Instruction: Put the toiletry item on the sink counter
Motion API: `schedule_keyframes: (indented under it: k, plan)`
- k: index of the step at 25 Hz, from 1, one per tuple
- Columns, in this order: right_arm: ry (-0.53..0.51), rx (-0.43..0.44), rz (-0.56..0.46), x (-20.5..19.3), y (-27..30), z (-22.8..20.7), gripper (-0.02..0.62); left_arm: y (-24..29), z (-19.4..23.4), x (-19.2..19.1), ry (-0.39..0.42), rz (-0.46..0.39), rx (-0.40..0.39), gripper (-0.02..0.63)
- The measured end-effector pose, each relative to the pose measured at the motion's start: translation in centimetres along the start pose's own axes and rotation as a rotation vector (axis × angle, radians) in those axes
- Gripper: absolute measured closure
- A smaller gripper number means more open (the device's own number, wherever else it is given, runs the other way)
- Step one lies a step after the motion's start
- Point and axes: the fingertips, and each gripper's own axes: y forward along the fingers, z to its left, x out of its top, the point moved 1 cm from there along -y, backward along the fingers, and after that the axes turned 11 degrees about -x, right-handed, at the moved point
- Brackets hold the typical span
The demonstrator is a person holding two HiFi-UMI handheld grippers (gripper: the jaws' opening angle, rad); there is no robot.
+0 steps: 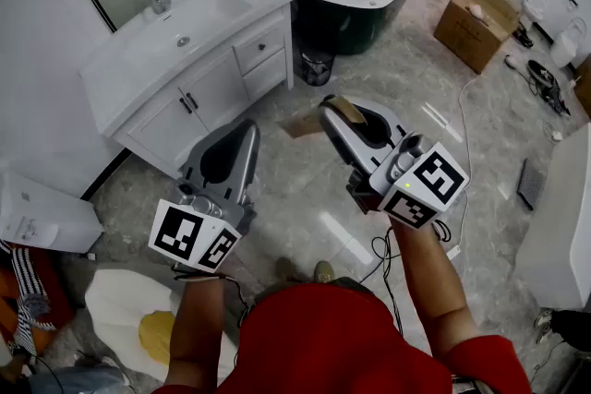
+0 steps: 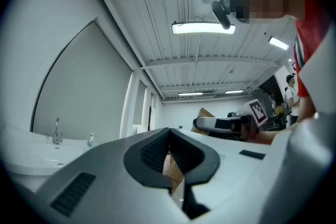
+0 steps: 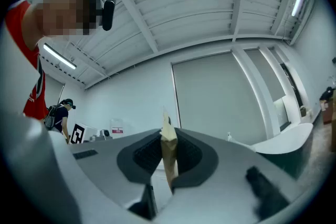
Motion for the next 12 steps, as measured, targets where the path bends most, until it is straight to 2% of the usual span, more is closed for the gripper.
schedule_keyframes:
  k: [12]
  plan:
    - [0.012, -0.005, 0.003, -0.7, 0.9, -0.1, 0.541, -0.3, 1.1, -0.5, -0.009, -0.004, 0.001, 0.588]
